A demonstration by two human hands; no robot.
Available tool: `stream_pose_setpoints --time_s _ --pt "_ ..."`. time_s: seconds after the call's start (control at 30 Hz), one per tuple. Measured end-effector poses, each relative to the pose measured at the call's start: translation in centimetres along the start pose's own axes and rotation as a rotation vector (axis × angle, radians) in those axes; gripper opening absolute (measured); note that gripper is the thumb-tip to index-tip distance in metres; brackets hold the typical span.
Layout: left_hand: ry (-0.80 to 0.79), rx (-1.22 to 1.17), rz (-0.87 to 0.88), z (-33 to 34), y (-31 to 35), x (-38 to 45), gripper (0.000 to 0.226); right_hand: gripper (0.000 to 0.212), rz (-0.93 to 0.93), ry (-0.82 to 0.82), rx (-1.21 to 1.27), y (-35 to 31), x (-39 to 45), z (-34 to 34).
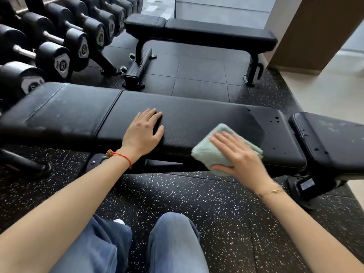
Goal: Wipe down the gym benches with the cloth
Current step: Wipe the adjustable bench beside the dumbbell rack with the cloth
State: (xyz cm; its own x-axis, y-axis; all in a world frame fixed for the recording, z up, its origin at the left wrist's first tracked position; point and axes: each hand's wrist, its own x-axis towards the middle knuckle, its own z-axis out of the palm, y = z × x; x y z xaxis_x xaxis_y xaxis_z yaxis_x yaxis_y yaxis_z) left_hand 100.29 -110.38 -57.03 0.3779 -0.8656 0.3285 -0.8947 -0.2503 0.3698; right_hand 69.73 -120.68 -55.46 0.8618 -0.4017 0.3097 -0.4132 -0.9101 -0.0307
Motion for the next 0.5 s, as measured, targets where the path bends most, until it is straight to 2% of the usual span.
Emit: stream_pose_setpoints --time_s 0.07,0.13,0.3,0.4,0.5 --pt "0.006 0.016 -0.004 0.1 0.2 0.1 0.052 0.079 0.099 -0.002 0.021 1.8 -1.5 -0.8" --pt "0.008 0.03 -0.014 0.3 0.4 0.0 0.052 0.083 0.17 -0.058 0.06 0.7 -0.2 -0.6" --pt "0.0 0.021 -0.005 0.2 0.3 -0.1 0.052 0.08 0.061 -0.087 0.056 -6.2 5.8 2.0" --pt "-0.001 0.015 0.001 0.0 0.0 0.0 0.051 0.074 -0.041 -0.05 0.047 -3.8 3.3 1.1" --pt "0.008 0.02 0.002 0.0 0.0 0.0 0.052 0.076 0.081 -0.028 0.12 1.2 -0.5 -0.6"
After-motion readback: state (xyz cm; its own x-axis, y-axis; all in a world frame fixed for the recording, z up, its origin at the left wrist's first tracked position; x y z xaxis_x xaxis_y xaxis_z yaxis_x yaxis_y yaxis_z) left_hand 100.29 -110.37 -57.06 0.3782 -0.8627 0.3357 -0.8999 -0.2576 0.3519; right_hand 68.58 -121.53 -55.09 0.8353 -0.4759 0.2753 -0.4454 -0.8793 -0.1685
